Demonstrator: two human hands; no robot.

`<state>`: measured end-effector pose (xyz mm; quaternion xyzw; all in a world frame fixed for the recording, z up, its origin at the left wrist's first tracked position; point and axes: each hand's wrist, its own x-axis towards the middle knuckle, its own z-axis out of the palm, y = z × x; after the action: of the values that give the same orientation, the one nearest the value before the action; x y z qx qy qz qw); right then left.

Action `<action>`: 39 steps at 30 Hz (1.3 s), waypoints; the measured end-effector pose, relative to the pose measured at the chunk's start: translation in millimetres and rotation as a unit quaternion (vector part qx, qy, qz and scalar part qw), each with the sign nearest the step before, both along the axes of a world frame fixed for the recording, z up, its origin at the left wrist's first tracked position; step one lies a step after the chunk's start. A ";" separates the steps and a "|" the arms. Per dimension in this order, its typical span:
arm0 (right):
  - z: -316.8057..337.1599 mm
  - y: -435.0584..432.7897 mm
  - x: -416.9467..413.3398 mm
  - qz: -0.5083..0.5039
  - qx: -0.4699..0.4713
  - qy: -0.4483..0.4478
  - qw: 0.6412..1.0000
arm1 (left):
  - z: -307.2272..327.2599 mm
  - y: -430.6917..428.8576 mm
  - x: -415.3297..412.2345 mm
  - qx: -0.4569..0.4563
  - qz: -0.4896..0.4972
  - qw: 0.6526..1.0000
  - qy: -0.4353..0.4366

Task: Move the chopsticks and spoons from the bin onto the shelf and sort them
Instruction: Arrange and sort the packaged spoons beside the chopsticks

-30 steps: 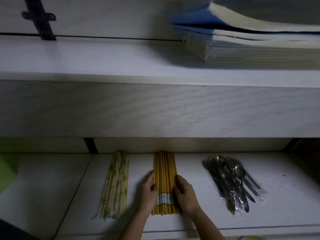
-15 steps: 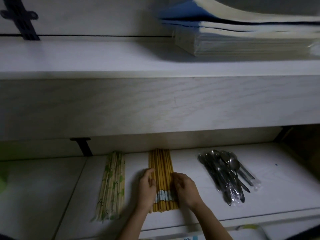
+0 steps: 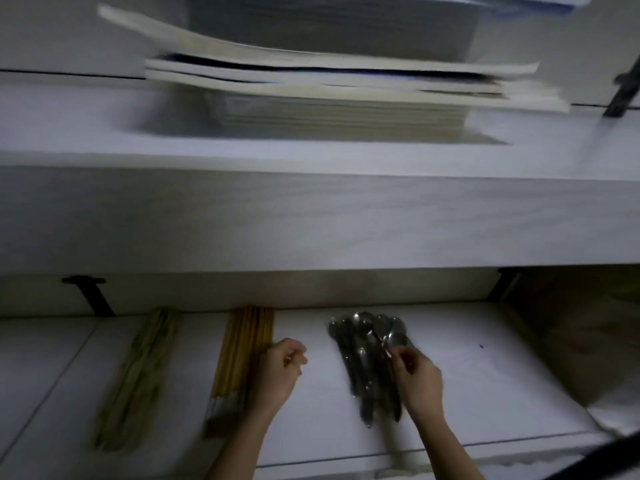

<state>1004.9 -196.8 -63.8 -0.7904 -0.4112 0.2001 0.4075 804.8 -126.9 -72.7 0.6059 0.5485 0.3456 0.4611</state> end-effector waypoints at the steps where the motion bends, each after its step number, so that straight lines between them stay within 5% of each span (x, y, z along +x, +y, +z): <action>1: -1.4 -2.3 13.4 -0.007 -0.023 -0.018 1.000 | -0.3 -3.3 10.3 -0.002 0.001 1.000 0.005; 6: -16.3 5.0 44.6 0.077 -0.179 -0.096 0.976 | 2.5 -18.9 50.2 -0.016 0.033 0.999 0.010; 19: 0.2 22.9 65.9 0.069 -0.202 -0.042 0.976 | 17.2 -32.7 73.2 -0.016 0.055 0.998 -0.023; 24: 20.3 7.5 57.9 0.150 -0.041 0.157 0.975 | 25.0 -31.0 100.7 -0.023 0.074 0.991 -0.113; 27: 28.7 -4.4 33.7 0.234 -0.034 0.215 0.948 | 25.7 -30.0 112.7 -0.136 0.051 0.949 -0.280; 29: 25.3 -5.0 23.2 0.273 -0.068 0.180 0.943 | 25.3 -28.4 112.8 -0.192 0.052 0.902 -0.382; 32: 15.2 -0.2 21.6 0.237 -0.079 -0.002 0.968 | 26.0 -24.5 100.7 -0.213 0.103 0.862 -0.449; 34: 10.6 2.4 28.2 0.157 -0.092 -0.140 0.973 | 28.0 -22.8 88.6 -0.210 0.128 0.854 -0.459; 39: -4.2 9.2 31.6 0.160 -0.203 -0.221 0.941 | 30.0 -20.8 67.0 -0.213 0.140 0.866 -0.430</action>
<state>1036.5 -187.6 -68.0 -0.8042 -0.5629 0.1625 0.1005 871.8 -147.6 -42.7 0.2007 0.4351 0.5074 0.7162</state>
